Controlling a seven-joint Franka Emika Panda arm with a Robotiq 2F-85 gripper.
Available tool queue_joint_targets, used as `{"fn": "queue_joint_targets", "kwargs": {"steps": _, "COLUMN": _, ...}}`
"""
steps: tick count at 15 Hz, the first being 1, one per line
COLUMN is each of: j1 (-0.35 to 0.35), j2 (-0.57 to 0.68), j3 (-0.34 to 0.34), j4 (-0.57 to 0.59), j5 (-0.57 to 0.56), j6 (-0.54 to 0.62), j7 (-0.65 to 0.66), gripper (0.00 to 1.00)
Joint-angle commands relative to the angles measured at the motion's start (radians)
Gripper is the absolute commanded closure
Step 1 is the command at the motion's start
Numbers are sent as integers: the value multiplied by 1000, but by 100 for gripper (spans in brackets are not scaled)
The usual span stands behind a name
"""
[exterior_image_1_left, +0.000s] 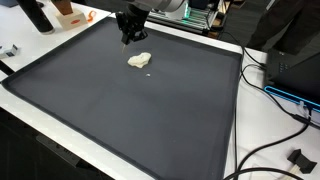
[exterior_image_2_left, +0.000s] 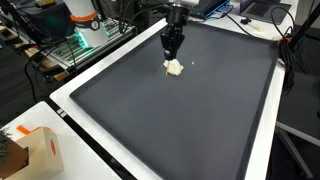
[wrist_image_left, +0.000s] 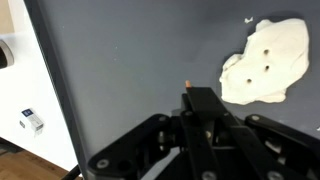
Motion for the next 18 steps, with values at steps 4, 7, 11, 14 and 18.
{"fn": "queue_joint_targets", "kwargs": {"steps": 4, "j1": -94, "j2": -92, "j3": 72, "j4": -32, "j5": 153, "j6": -17, "j7": -238, "gripper": 97}}
{"fn": "queue_joint_targets", "kwargs": {"steps": 7, "j1": -126, "j2": -123, "j3": 86, "j4": -30, "j5": 233, "j6": -14, "j7": -347, "gripper": 97}}
{"fn": "queue_joint_targets", "kwargs": {"steps": 11, "j1": -303, "j2": -117, "j3": 299, "j4": -36, "j5": 199, "j6": 17, "j7": -392, "gripper": 97}}
{"fn": "queue_joint_targets", "kwargs": {"steps": 14, "j1": -409, "j2": -108, "j3": 424, "j4": -38, "j5": 199, "j6": 26, "j7": -421, "gripper": 97}}
{"fn": "queue_joint_targets", "kwargs": {"steps": 18, "j1": -520, "j2": -111, "j3": 548, "j4": -72, "j5": 198, "j6": 19, "j7": -422, "gripper": 97}}
